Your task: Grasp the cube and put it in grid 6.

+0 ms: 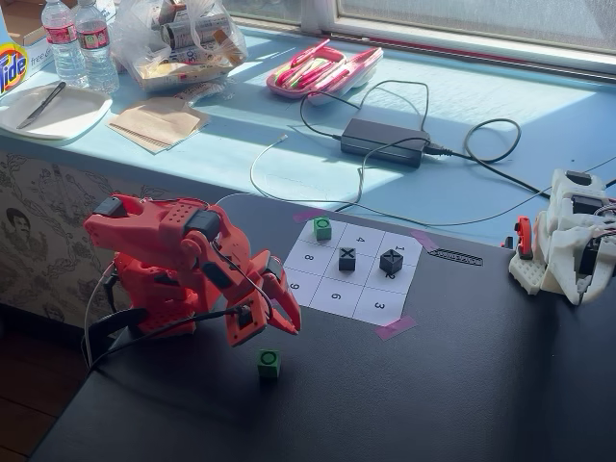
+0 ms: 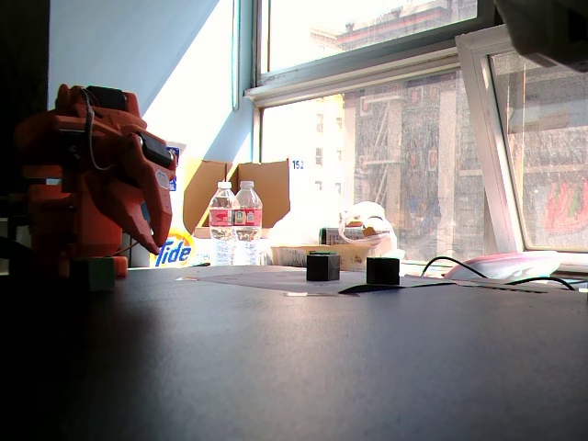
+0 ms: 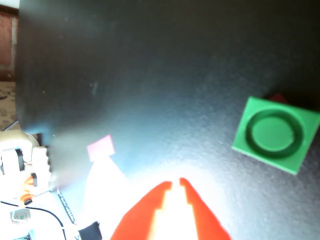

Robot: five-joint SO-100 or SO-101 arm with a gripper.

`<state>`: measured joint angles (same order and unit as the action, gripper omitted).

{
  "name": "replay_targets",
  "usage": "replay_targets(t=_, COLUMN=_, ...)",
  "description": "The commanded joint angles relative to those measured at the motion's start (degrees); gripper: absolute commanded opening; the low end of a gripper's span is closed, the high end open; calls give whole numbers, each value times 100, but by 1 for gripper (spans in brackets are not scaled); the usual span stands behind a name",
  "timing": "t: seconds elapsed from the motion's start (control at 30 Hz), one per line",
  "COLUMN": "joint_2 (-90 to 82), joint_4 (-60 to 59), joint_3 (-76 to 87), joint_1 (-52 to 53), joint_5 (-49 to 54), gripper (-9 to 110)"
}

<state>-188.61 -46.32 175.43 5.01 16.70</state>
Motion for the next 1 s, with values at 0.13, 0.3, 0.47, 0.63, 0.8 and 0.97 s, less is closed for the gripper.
replay_targets(t=0.13, joint_2=-53, joint_4=35, joint_3=396, joint_1=9, joint_5=70, gripper=0)
replay_targets(t=0.3, joint_2=62, joint_4=308, joint_3=396, joint_1=-35, joint_5=123, gripper=0)
replay_targets(t=0.47, joint_2=650, joint_4=976, joint_3=185, joint_1=-79, joint_5=105, gripper=0)
replay_targets(t=0.63, joint_2=1397, joint_4=483, joint_3=-923, joint_1=-26, joint_5=-176, gripper=1)
replay_targets(t=0.8, joint_2=2540, joint_4=-1125, joint_3=-3129, joint_1=132, joint_5=281, gripper=1)
replay_targets(t=0.97, joint_2=3331, joint_4=-2769, joint_3=-5563, joint_1=475, joint_5=721, gripper=4)
